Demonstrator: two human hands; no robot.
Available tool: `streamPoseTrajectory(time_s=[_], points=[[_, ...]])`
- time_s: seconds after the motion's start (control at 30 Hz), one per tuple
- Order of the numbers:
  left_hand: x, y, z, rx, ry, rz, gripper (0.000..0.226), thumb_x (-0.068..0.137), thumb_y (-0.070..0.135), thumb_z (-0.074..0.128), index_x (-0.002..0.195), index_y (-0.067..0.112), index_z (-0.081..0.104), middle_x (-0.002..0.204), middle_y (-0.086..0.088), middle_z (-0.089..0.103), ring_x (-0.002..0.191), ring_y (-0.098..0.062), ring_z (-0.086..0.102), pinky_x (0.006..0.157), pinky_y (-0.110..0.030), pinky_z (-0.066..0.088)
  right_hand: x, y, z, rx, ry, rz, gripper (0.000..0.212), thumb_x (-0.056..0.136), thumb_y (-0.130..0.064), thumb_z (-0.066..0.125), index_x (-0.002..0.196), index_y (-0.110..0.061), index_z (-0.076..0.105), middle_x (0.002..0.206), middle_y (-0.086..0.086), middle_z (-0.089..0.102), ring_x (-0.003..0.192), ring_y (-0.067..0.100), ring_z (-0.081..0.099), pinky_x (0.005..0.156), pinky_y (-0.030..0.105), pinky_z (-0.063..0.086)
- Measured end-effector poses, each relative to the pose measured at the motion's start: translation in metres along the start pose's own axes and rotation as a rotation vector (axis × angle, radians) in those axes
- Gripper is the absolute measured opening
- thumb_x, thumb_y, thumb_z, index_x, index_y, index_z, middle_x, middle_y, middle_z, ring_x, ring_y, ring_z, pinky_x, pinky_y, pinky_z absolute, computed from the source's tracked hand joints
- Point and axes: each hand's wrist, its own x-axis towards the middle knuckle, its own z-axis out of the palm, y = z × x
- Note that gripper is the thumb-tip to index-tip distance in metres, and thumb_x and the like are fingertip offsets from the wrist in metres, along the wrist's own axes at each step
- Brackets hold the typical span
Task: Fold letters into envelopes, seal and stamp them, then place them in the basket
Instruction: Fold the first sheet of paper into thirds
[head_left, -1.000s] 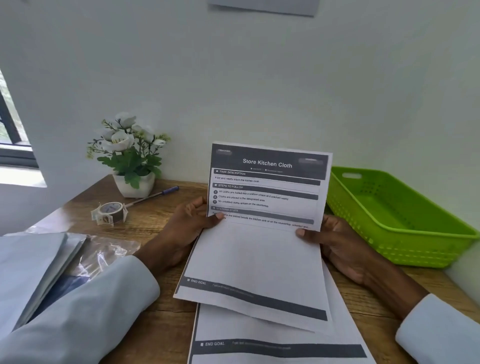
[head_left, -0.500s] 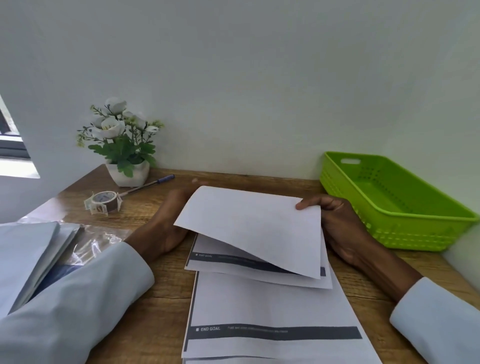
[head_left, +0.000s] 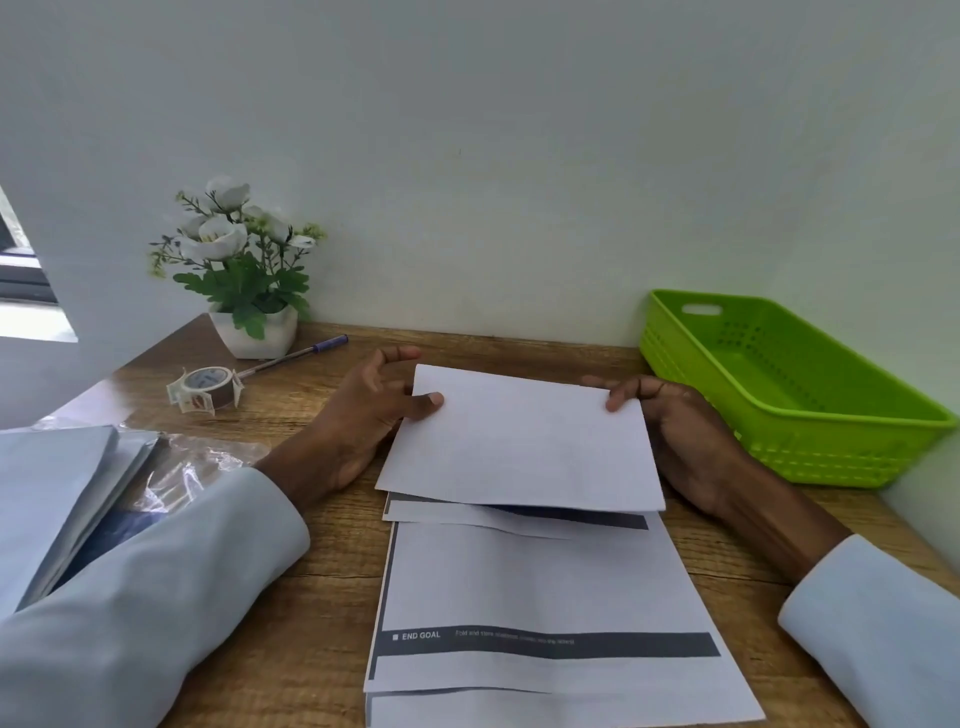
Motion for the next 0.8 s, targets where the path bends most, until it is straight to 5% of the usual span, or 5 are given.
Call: streamPoseTrajectory(time_s=[0.1, 0.2, 0.33, 0.53, 0.8], points=[[0.0015, -0.002, 0.0007, 0.004, 0.04, 0.019, 0.061, 0.079, -0.002, 0.073, 0.13, 0.021, 0.048, 0.107, -0.014, 0.073, 0.094, -0.029, 0.072, 0.07, -0.039, 0.061, -0.0005, -0.0045, -0.0044, 0.111, -0.012, 0.061, 0.029, 0.074, 0.001, 0.038, 0.07, -0.006, 0.065, 0.125, 0.015, 0.068, 0.119, 0.036, 0.06, 0.105, 0.052, 0.042], [0.0021, -0.0026, 0.0011, 0.002, 0.049, 0.035, 0.062, 0.079, -0.002, 0.074, 0.13, 0.021, 0.048, 0.109, -0.014, 0.072, 0.097, -0.031, 0.071, 0.079, -0.044, 0.06, -0.0019, -0.0054, -0.0063, 0.142, -0.01, 0.074, 0.025, 0.083, -0.012, 0.046, 0.09, -0.005, 0.069, 0.118, 0.017, 0.067, 0.109, 0.032, 0.057, 0.092, 0.044, 0.044], [0.0024, -0.0044, -0.0001, 0.022, 0.034, 0.054, 0.061, 0.077, -0.004, 0.075, 0.128, 0.02, 0.05, 0.113, -0.013, 0.07, 0.1, -0.031, 0.07, 0.082, -0.046, 0.06, -0.0032, -0.0008, -0.0016, 0.066, 0.028, 0.072, 0.017, 0.086, -0.009, 0.065, 0.102, -0.011, 0.07, 0.104, 0.013, 0.07, 0.097, 0.026, 0.063, 0.086, 0.038, 0.05], [0.0009, -0.0024, -0.0004, 0.061, -0.031, 0.052, 0.055, 0.078, -0.009, 0.071, 0.124, 0.018, 0.057, 0.116, -0.008, 0.068, 0.102, -0.027, 0.069, 0.076, -0.037, 0.061, -0.0059, -0.0026, 0.0008, 0.048, 0.008, 0.078, 0.029, 0.079, 0.008, 0.065, 0.103, -0.008, 0.07, 0.103, 0.018, 0.073, 0.087, 0.028, 0.068, 0.078, 0.036, 0.055], [0.0015, -0.0041, 0.0002, 0.03, 0.011, 0.058, 0.052, 0.076, -0.01, 0.072, 0.119, 0.018, 0.061, 0.112, -0.007, 0.07, 0.098, -0.025, 0.071, 0.075, -0.038, 0.062, -0.0069, -0.0027, 0.0021, 0.124, 0.058, 0.089, 0.056, 0.075, 0.003, 0.075, 0.127, -0.01, 0.058, 0.112, 0.016, 0.074, 0.086, 0.024, 0.074, 0.068, 0.03, 0.061]])
